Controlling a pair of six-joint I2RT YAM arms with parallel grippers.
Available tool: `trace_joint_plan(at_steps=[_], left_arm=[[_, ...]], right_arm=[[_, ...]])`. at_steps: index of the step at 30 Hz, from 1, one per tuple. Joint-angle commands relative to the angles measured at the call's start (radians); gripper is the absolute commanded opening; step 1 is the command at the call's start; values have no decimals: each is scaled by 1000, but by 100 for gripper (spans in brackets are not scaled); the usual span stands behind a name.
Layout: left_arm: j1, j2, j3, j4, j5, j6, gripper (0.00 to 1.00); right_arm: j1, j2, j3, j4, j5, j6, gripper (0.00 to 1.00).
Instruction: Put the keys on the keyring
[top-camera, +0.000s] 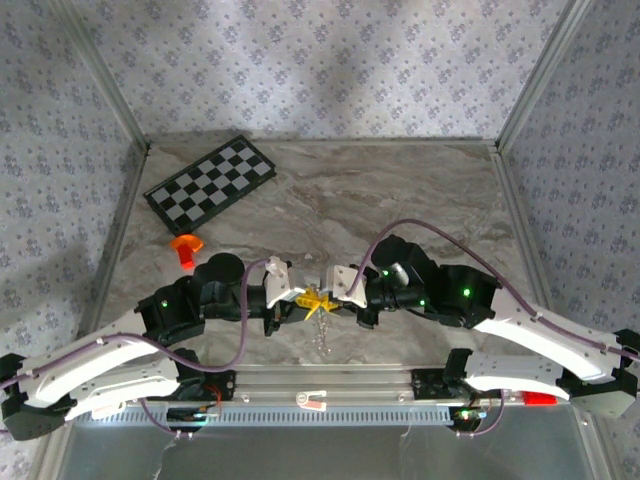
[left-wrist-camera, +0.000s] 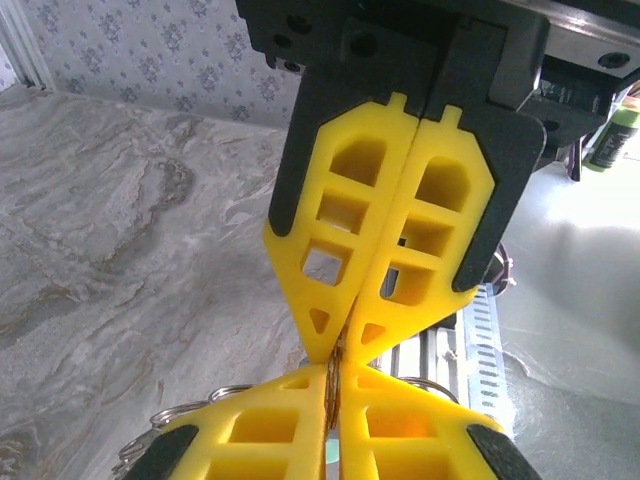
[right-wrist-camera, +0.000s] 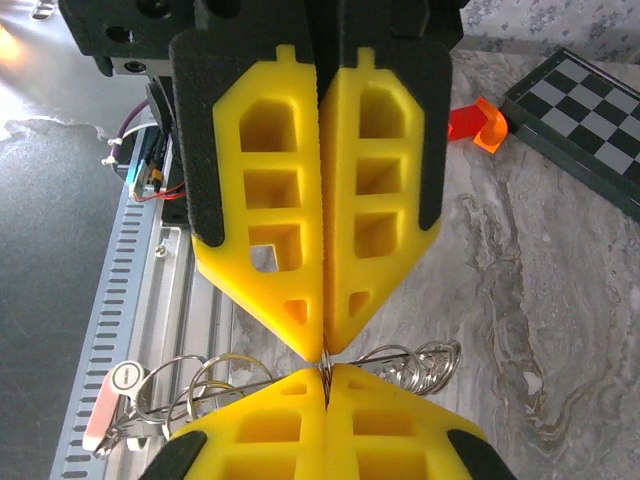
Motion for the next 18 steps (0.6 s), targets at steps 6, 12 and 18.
trace_joint_plan(at_steps=[6,12,18], left_arm=[[2,-12,-25,0,-34,-10,0],[2,-26,-31,16,-23,1,0],[2,-51,-36,62,0,15,0]], right_arm=[[5,-36,3,24,-34,6,0],[5,-34,2,24,-36,10,0],[6,-32,-3,26,-34,21,11]])
